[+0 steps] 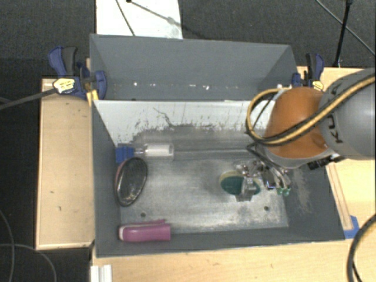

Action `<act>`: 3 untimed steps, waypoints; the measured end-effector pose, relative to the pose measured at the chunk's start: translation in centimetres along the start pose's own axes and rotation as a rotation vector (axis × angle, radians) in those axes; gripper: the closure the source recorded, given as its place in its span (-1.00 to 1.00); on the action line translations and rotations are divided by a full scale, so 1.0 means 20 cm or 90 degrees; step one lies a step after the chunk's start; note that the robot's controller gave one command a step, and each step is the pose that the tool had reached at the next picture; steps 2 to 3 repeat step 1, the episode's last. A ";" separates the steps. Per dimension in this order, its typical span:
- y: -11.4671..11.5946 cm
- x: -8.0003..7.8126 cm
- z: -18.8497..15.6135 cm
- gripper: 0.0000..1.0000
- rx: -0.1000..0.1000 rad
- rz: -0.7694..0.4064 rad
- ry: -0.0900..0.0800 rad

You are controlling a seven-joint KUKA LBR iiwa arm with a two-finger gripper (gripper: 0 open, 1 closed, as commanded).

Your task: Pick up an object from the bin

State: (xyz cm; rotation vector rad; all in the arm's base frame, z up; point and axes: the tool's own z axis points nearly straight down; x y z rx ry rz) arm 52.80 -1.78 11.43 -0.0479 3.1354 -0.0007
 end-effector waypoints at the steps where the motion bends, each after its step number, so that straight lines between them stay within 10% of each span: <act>1: 0.00 -0.01 -0.24 1.00 0.000 -0.001 -0.001; 3: 0.00 -0.01 -0.24 1.00 0.000 -0.001 -0.001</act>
Offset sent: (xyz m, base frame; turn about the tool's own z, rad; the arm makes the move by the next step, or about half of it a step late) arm 0.0001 0.0001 0.0450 0.0000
